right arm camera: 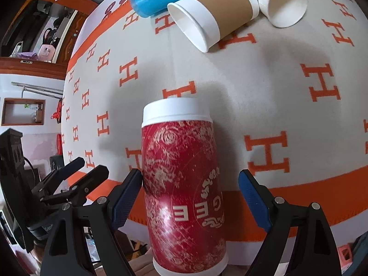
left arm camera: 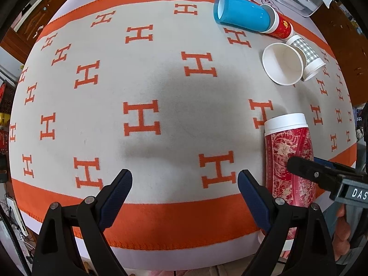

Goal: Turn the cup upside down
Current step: 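Carry the red cup toward the right tool while the right tool closes on it, then rotate the held red cup with the right tool, bottom facing up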

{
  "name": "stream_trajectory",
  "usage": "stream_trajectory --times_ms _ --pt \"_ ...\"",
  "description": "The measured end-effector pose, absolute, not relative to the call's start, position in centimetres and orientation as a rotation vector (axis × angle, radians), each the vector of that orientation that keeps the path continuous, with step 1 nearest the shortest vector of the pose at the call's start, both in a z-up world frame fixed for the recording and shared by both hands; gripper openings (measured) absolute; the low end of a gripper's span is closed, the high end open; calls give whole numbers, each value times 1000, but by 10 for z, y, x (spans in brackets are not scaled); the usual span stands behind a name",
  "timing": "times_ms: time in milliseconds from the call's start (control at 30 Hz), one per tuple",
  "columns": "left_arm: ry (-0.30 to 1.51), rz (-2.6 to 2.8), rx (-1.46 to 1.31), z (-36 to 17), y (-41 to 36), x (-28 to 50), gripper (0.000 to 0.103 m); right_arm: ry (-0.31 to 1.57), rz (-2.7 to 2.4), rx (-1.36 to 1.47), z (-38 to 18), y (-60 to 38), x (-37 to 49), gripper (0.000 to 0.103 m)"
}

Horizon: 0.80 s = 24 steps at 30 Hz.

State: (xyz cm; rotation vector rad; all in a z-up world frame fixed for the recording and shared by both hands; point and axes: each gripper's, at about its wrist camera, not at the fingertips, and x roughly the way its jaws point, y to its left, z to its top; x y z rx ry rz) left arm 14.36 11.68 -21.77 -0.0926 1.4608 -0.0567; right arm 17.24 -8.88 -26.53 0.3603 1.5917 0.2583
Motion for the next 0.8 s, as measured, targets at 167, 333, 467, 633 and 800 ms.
stream_trajectory --times_ms 167,333,467,633,800 --pt "1464 -55 -98 -220 121 143 92 1582 266 360 -264 -89 176 82" --pt "1454 -64 -98 -219 121 142 92 1578 294 366 -262 -85 176 71" --pt "1447 -72 -94 -217 119 142 92 1567 293 363 -260 -86 173 70" --pt "1435 -78 -92 -211 118 140 92 1551 298 354 -253 -90 164 70" --pt "1418 -91 -79 -203 112 135 92 1520 314 355 -237 -95 156 70"
